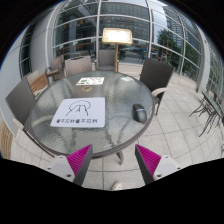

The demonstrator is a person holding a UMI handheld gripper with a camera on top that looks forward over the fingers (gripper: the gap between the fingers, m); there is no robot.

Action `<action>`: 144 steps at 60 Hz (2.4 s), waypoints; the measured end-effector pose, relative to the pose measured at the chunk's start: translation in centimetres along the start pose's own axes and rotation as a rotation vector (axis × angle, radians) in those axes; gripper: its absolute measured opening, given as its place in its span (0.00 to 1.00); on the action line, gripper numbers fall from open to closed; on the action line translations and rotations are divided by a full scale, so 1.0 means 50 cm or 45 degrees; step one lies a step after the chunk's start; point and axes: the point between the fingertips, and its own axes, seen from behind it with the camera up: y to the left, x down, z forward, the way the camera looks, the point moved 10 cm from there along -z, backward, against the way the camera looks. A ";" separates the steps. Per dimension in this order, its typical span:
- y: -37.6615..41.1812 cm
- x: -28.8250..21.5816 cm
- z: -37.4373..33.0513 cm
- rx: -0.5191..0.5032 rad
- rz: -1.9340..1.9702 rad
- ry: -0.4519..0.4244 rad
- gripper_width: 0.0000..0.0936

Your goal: Arrange mouse

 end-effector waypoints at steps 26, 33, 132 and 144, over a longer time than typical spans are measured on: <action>-0.247 -0.141 0.353 0.093 0.057 0.043 0.88; -0.252 -0.177 0.410 0.080 0.044 0.050 0.83; 0.337 -0.217 0.456 -0.052 -0.038 0.113 0.44; 0.331 -0.246 0.415 -0.049 0.029 0.125 0.94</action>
